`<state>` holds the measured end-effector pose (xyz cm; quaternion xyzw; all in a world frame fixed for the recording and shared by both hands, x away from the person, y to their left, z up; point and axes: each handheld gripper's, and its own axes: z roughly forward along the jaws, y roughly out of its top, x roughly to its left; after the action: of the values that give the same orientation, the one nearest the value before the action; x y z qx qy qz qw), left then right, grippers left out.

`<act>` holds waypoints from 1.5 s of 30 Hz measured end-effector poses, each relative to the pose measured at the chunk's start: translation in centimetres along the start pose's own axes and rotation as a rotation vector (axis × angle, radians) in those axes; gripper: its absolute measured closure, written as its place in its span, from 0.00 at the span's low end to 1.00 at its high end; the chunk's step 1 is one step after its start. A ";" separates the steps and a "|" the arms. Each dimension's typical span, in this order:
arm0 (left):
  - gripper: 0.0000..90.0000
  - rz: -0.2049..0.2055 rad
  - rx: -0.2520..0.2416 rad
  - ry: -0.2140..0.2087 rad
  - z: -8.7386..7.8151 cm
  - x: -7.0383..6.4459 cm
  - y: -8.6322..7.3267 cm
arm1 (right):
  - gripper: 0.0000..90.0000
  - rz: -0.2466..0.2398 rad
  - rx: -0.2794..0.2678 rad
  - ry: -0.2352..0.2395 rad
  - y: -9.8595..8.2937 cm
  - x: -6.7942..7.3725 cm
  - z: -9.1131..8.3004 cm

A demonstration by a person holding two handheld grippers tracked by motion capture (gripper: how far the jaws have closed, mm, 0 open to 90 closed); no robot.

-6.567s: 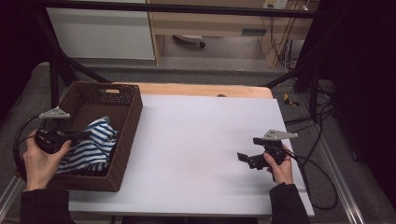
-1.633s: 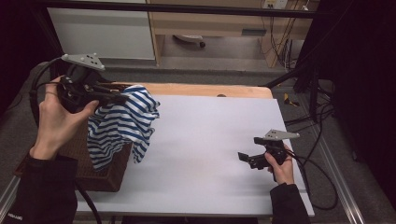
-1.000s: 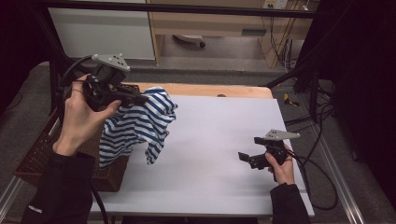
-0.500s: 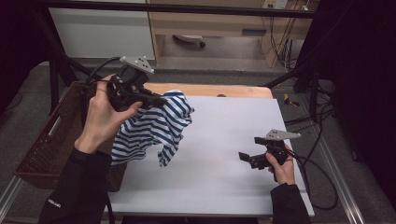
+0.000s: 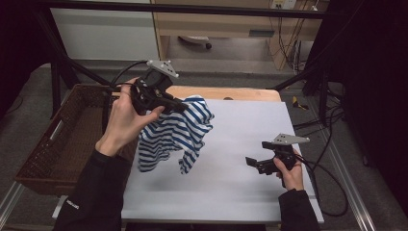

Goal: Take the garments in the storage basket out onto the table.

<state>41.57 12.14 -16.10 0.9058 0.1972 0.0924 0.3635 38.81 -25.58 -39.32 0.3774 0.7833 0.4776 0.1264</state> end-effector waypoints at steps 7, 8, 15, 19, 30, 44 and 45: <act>0.96 0.004 0.005 -0.011 1.3 0.0 -0.1 | 0.02 0.001 -0.002 0.003 0.0 0.0 0.0; 0.96 0.005 0.008 -0.011 1.5 0.0 -0.2 | 0.02 0.000 -0.001 0.004 0.0 0.0 0.0; 0.96 -0.002 0.011 -0.017 3.4 0.3 -1.2 | 0.02 -0.002 -0.001 0.001 0.0 0.0 0.0; 0.96 -0.009 0.015 -0.026 4.3 0.5 -1.8 | 0.02 -0.001 -0.003 0.000 0.0 0.0 0.0; 0.96 -0.010 0.052 -0.012 7.0 0.5 -3.5 | 0.02 -0.002 -0.003 0.000 0.0 0.0 0.0; 0.96 -0.034 0.082 -0.026 10.0 0.5 -5.6 | 0.02 -0.001 -0.002 -0.002 0.0 0.0 -0.1; 0.95 -0.036 0.083 -0.028 10.2 0.5 -5.7 | 0.02 0.000 -0.002 -0.002 0.0 0.0 -0.1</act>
<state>43.54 9.76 -27.38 0.9176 0.2120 0.0647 0.3300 38.78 -25.66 -39.30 0.3775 0.7827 0.4781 0.1276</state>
